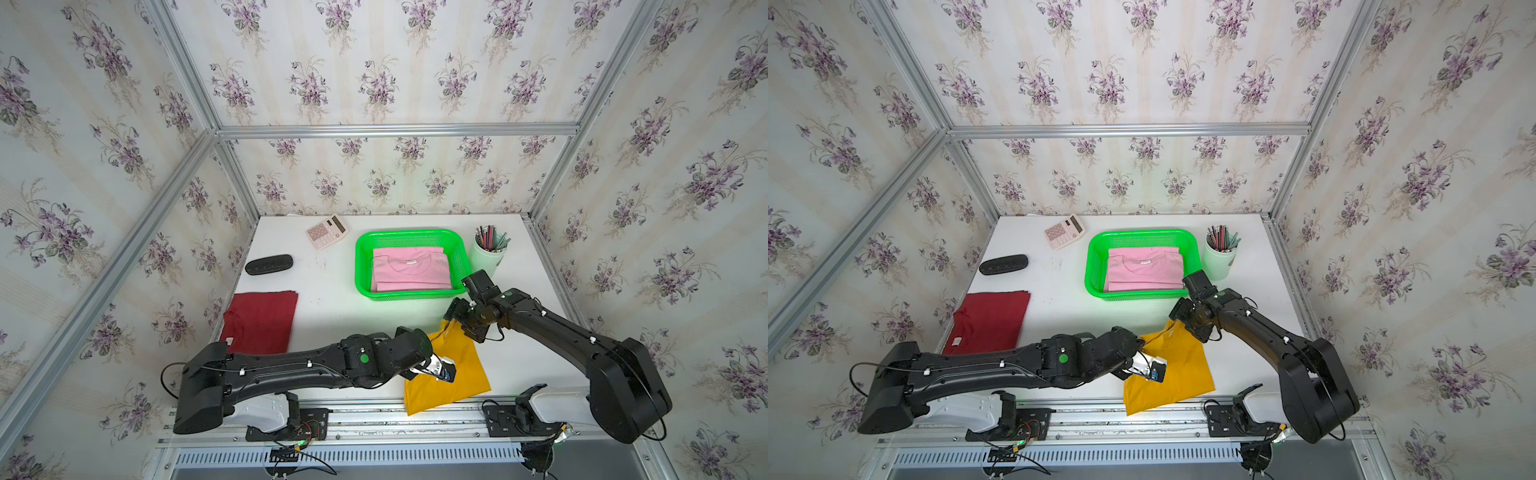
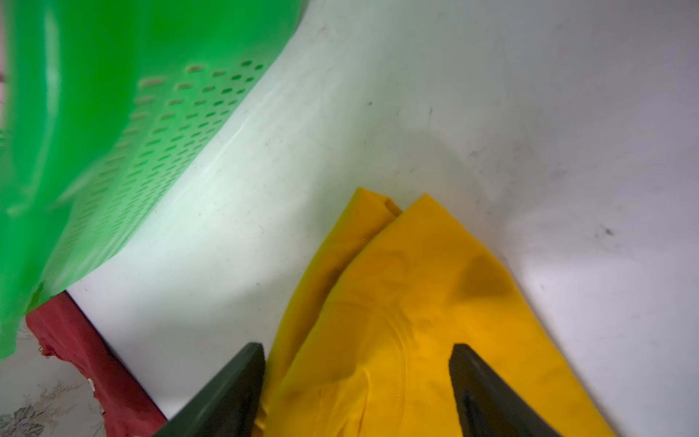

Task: Put the folded t-shirts into the basket
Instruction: Pick up the T-shirt from the center of the board.

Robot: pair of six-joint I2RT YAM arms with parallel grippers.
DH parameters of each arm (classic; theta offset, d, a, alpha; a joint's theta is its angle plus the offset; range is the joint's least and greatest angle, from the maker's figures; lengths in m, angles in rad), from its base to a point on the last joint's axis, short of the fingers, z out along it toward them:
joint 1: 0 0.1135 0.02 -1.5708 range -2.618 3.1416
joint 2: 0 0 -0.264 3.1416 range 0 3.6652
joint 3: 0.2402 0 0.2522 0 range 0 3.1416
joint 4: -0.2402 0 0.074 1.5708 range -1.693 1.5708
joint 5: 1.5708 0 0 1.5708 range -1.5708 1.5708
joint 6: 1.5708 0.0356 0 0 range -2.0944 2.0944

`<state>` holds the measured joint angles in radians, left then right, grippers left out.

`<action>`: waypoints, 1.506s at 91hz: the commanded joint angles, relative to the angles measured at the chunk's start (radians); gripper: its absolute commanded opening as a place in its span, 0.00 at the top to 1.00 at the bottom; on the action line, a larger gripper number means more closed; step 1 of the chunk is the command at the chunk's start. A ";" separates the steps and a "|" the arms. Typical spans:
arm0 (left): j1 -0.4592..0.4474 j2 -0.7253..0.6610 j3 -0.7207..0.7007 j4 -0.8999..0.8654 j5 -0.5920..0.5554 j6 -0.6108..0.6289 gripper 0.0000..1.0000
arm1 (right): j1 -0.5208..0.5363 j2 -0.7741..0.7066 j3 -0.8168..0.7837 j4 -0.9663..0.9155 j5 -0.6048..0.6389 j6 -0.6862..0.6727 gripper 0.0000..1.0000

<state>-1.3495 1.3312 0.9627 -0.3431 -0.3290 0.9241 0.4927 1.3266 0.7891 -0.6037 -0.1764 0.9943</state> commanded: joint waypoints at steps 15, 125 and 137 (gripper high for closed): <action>-0.022 -0.040 0.041 0.065 0.079 0.153 1.00 | 0.001 0.006 -0.001 -0.017 -0.045 -0.013 0.11; 0.118 -0.143 0.102 -0.129 0.048 -0.075 1.00 | -0.044 -0.145 0.128 -0.071 -0.052 0.076 1.00; 0.157 -0.144 0.127 -0.123 0.045 -0.123 1.00 | -0.044 -0.151 0.193 -0.086 0.000 0.085 1.00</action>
<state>-1.2156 1.1908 1.0668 -0.4702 -0.2710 0.8818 0.4496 1.1843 0.9405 -0.6640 -0.2424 1.0569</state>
